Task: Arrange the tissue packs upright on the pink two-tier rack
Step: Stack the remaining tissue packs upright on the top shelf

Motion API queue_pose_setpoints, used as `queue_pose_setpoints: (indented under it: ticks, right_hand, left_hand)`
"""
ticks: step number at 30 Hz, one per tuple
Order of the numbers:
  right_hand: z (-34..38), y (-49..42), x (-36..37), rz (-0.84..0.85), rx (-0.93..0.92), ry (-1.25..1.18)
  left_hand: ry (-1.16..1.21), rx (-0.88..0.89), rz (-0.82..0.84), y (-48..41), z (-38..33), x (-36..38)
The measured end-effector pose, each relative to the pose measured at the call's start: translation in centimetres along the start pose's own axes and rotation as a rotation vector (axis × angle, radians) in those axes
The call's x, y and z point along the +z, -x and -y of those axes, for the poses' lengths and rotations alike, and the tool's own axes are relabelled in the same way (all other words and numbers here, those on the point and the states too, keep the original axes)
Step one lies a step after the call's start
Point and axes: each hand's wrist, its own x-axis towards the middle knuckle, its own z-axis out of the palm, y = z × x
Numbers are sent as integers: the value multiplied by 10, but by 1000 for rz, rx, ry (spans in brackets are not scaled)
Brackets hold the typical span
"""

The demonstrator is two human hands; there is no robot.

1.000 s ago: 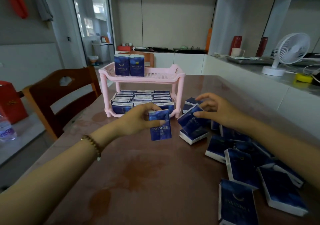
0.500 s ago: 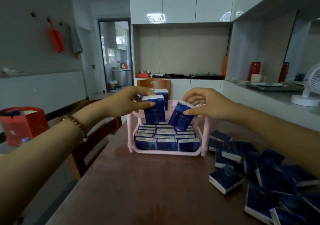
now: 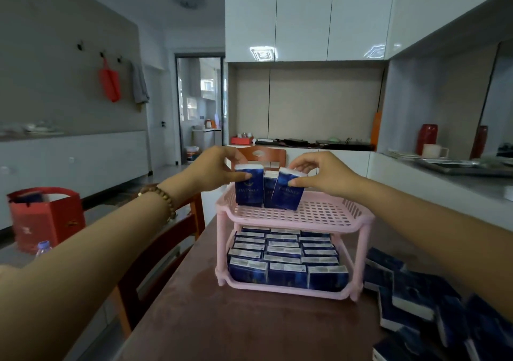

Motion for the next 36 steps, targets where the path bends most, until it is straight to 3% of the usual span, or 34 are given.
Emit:
queue_pose_setpoints:
  ticks: [13,36]
  right_hand:
    - [-22,-22,33,-46,-7,122]
    - [-30,-18,49,-109,-22,131]
  left_hand:
    - [-44,-1,49,-14,35,27]
    - [-12,-57,-60,-5,31,35]
